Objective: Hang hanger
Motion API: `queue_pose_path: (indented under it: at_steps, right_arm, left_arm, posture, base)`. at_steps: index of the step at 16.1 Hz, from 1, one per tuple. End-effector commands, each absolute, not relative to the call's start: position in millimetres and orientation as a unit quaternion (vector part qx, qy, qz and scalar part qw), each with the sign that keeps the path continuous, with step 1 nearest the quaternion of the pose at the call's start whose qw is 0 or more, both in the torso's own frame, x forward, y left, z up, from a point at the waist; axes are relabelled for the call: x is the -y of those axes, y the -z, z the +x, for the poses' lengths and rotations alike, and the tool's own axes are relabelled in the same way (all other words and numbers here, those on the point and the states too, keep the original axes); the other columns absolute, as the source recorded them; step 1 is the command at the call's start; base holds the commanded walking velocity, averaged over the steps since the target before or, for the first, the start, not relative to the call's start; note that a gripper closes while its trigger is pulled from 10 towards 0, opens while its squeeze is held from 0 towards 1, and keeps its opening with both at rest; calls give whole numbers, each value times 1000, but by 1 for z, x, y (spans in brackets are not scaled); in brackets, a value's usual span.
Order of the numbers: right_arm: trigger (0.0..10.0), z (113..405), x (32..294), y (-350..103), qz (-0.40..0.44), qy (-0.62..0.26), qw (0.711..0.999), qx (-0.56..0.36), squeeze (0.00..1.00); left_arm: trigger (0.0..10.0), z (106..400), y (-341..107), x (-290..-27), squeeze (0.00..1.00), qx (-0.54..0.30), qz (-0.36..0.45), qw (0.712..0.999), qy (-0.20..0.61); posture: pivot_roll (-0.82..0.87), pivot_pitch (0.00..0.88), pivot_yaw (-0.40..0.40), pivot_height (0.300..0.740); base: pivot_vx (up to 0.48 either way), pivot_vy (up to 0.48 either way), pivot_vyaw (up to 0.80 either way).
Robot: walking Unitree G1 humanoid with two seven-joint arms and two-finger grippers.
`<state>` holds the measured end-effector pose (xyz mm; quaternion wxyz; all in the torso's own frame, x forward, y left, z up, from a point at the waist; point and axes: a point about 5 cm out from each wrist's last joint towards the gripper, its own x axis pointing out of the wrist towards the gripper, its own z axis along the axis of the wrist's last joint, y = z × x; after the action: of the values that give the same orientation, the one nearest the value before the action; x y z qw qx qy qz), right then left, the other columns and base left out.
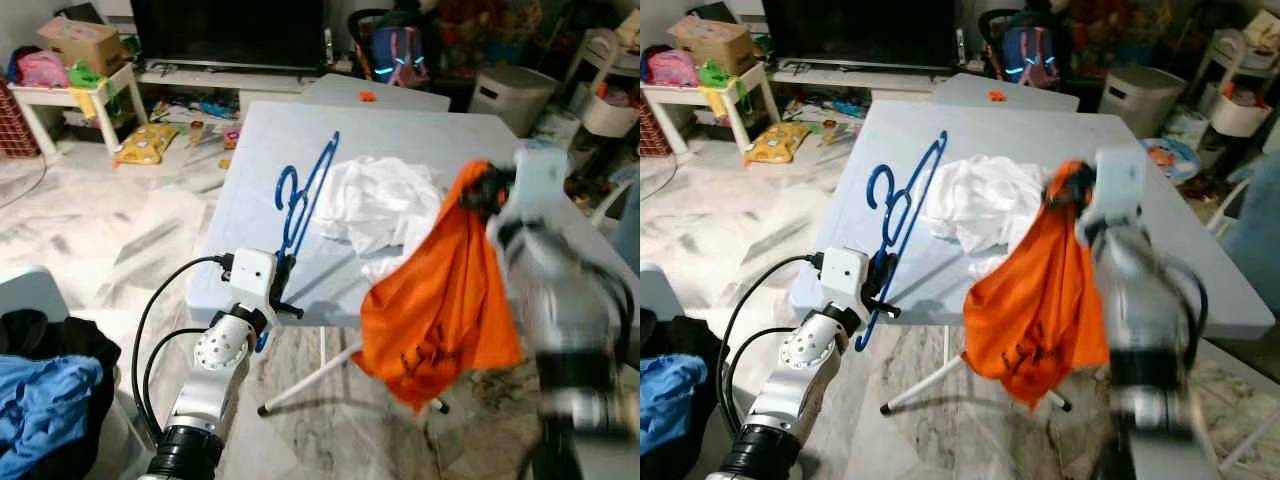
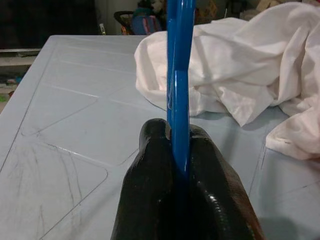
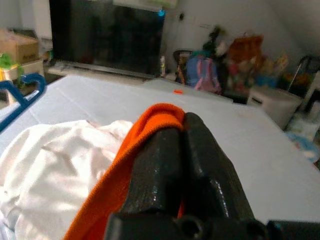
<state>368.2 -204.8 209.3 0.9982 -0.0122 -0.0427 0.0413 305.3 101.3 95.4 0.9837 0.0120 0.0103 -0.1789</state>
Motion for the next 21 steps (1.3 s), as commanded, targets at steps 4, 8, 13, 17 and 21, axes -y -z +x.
queue_pose_path:
  at_steps: [4,8,13,17,21]
  right_arm:
    - [10000,406,205,-264,31,-36,996,78,0]
    - [10000,402,209,-402,18,15,964,264,0]
    - [10000,375,241,-451,50,51,912,404,0]
    - [10000,410,224,-315,-93,-17,978,183,0]
    - [10000,383,222,-164,-179,-148,970,-67,1000]
  left_arm:
    - [10000,300,-91,-104,0,-21,17,986,165]
    - [10000,297,-92,-108,0,-20,19,988,150]
    - [10000,298,-95,-111,0,-7,21,992,128]
    - [10000,297,-95,-106,0,-8,19,990,138]
    - [10000,299,-93,-104,0,-14,16,989,148]
  posture:
    - [148,0,-128,740]
    - [169,0,-150,740]
    - [166,0,-155,740]
    - [155,0,-149,740]
    - [143,0,-133,740]
  base:
    - [0,0,0]
    - [0,0,0]
    - [0,0,0]
    - [0,0,0]
    - [0,0,0]
